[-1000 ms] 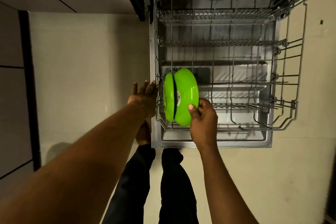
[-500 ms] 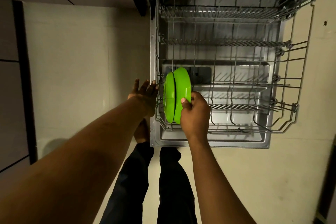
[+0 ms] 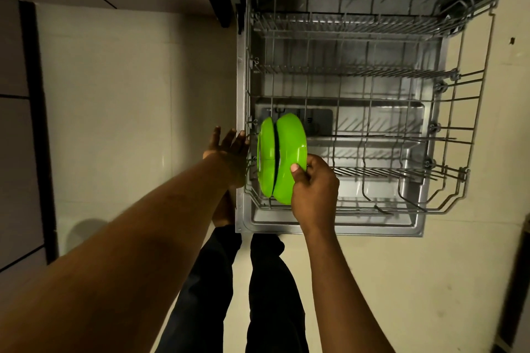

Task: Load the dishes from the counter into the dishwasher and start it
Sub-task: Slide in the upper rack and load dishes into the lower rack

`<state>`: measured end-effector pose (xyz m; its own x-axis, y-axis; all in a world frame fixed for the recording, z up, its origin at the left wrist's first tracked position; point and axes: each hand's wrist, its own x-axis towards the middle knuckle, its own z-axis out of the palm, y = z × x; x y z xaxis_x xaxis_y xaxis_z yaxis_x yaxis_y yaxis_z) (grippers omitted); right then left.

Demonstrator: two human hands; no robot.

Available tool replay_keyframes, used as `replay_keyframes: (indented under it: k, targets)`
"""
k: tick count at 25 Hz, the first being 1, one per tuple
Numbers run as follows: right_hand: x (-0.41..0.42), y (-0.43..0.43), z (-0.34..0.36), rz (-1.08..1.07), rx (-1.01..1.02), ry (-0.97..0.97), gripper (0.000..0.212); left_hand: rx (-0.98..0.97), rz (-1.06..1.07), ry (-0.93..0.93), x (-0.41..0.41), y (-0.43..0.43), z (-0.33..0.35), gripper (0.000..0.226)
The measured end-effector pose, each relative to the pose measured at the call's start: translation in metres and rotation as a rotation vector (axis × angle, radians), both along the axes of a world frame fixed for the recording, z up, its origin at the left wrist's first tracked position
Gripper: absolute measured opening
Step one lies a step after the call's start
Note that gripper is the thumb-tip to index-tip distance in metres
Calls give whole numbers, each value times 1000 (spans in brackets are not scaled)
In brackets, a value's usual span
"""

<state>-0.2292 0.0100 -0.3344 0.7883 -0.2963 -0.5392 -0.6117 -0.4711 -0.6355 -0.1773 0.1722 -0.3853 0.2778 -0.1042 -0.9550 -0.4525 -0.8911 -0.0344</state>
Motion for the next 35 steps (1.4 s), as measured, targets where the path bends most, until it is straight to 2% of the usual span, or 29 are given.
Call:
replay_keyframes:
  k: [4, 9, 11, 16, 22, 26, 29, 32, 35]
  targets:
    - [-1, 1, -22, 99, -73, 56, 10, 2, 5, 0, -1, 0, -1, 89]
    - [8, -2, -46, 148, 15, 195, 13, -7, 19, 0, 0, 0, -1, 92]
    - [12, -1, -51, 139, 21, 229, 21, -7, 20, 2, -1, 0, -2, 93]
    - [20, 3, -53, 77, 31, 245, 30, -8, 24, 3, -1, 0, -2, 96]
    - [22, 4, -46, 66, 5, 257, 28, -6, 27, -9, -1, 0, 0, 93]
    - [24, 1, -38, 137, -20, 296, 30, 1, 56, -44, -6, -2, 6, 88]
    - [19, -6, -32, 223, -82, 274, 27, -55, 174, -118, -18, -2, 13, 84]
    - [9, -9, -19, 257, -187, 236, 35, -137, 432, -188, -32, 1, 26, 85]
    - [-5, -14, 10, 440, -329, 198, 42, -178, 560, -234, -48, 5, 58, 83]
